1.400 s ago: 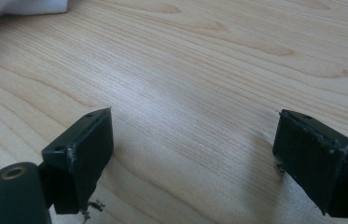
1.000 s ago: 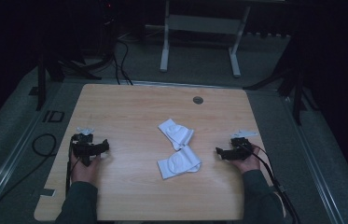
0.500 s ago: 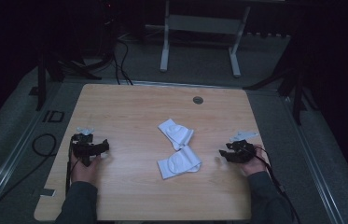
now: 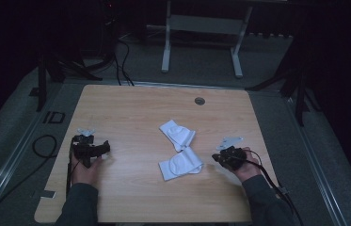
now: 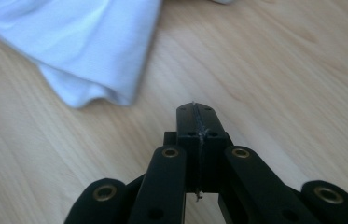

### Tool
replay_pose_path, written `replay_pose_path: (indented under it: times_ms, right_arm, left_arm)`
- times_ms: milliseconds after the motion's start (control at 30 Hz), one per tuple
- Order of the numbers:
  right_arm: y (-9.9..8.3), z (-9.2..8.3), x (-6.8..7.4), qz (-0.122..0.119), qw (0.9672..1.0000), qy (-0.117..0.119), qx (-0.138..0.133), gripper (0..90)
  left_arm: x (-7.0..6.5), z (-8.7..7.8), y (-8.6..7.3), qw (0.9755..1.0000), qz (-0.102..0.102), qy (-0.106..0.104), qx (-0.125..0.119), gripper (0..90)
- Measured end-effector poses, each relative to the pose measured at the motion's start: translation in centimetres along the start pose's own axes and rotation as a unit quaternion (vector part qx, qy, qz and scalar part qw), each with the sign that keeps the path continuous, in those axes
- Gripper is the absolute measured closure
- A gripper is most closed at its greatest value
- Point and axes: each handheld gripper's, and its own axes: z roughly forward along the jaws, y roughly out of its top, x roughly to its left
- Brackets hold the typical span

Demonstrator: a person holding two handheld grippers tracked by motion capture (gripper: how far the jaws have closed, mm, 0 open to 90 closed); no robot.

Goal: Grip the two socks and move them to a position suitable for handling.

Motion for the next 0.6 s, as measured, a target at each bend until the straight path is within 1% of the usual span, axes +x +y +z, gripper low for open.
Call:
replay_pose_path:
  times_ms: [167, 367, 433, 533, 567, 600]
  right_arm:
    - [0.9, 1.0, 1.1, -0.008, 0.9999, 0.007, 0.001, 89.6]
    - [1.9, 1.7, 1.9, -0.012, 0.9998, 0.012, -0.004, 89.4]
    - [2.3, 2.1, 2.3, -0.014, 0.9997, 0.020, -0.004, 89.2]
    - [2.4, 2.6, 2.8, -0.020, 0.9995, 0.025, 0.008, 89.1]
    - [2.3, 3.0, 3.3, -0.022, 0.9991, 0.031, 0.015, 88.7]
    - [2.2, 3.0, 3.5, -0.023, 0.9990, 0.034, 0.016, 88.4]
  left_arm:
    - [0.0, -0.1, -0.1, 1.0000, 0.004, -0.002, 0.000, 14.2]
    - [0.0, -0.1, -0.1, 1.0000, 0.004, -0.003, -0.001, 14.2]
    - [0.0, -0.1, -0.1, 1.0000, 0.004, -0.003, -0.001, 14.2]
    - [0.0, -0.1, -0.1, 1.0000, 0.004, -0.003, 0.000, 14.2]
    - [-0.1, -0.1, -0.1, 1.0000, 0.004, -0.003, 0.000, 14.2]
    - [-0.1, -0.1, -0.1, 1.0000, 0.004, -0.003, 0.000, 14.2]
